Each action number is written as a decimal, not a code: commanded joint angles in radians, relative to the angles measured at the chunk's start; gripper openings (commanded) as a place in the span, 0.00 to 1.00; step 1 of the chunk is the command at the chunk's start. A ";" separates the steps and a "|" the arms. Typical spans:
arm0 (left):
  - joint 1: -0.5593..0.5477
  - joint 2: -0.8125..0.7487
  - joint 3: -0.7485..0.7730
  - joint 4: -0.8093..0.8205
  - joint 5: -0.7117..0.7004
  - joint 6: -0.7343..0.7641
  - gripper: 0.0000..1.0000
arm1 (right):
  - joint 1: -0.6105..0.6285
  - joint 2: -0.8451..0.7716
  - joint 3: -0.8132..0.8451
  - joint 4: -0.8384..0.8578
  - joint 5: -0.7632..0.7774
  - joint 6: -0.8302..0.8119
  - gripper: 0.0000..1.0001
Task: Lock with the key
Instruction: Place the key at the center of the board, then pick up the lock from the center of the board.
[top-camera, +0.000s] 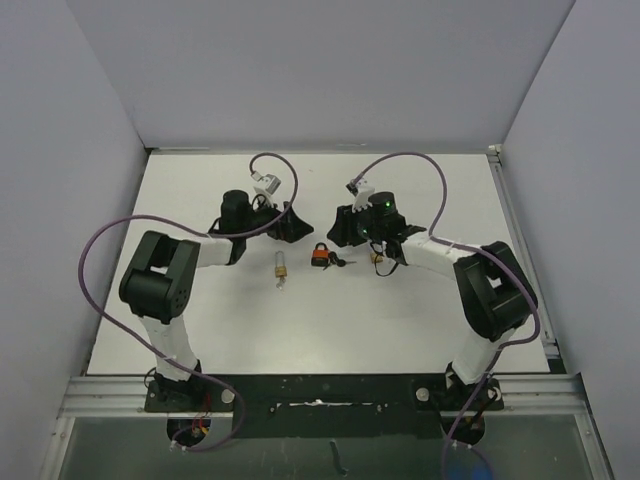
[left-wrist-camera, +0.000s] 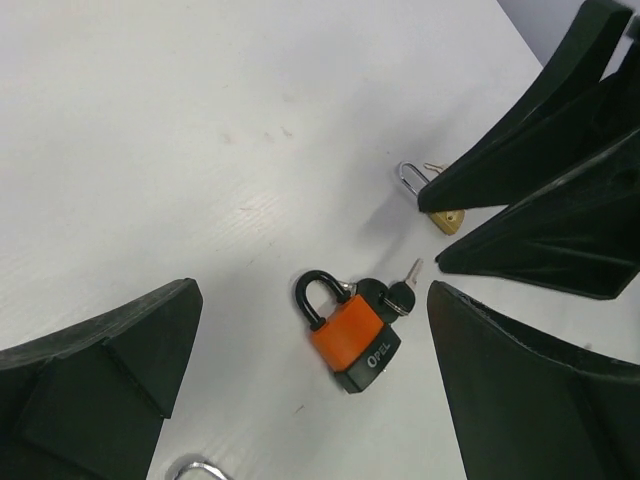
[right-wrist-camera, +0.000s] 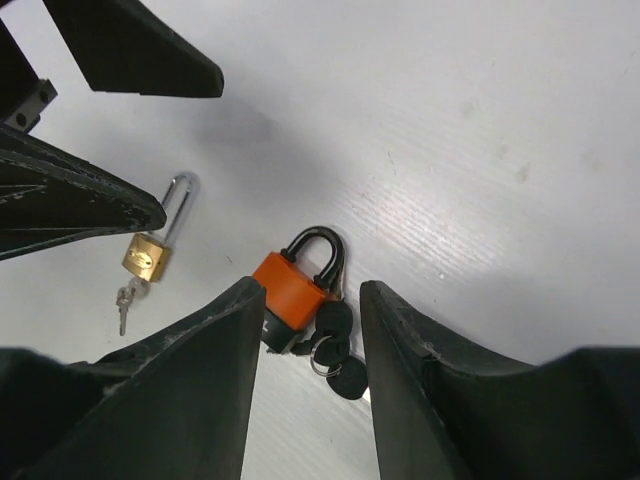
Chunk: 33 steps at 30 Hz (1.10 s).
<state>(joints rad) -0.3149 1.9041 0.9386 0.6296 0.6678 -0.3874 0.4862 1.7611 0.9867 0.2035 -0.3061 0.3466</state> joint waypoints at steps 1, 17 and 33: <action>0.036 -0.150 -0.069 -0.008 -0.106 0.011 0.98 | 0.023 -0.109 0.054 -0.035 0.035 -0.054 0.44; 0.226 -0.542 -0.331 -0.186 -0.306 -0.087 0.98 | 0.341 -0.052 0.171 -0.169 0.325 -0.223 0.98; 0.287 -0.799 -0.471 -0.161 -0.399 -0.229 0.98 | 0.440 0.153 0.322 -0.219 0.345 -0.148 0.37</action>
<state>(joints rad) -0.0479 1.1751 0.5091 0.3954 0.3153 -0.5350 0.9089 1.8935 1.2396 -0.0269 0.0269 0.1623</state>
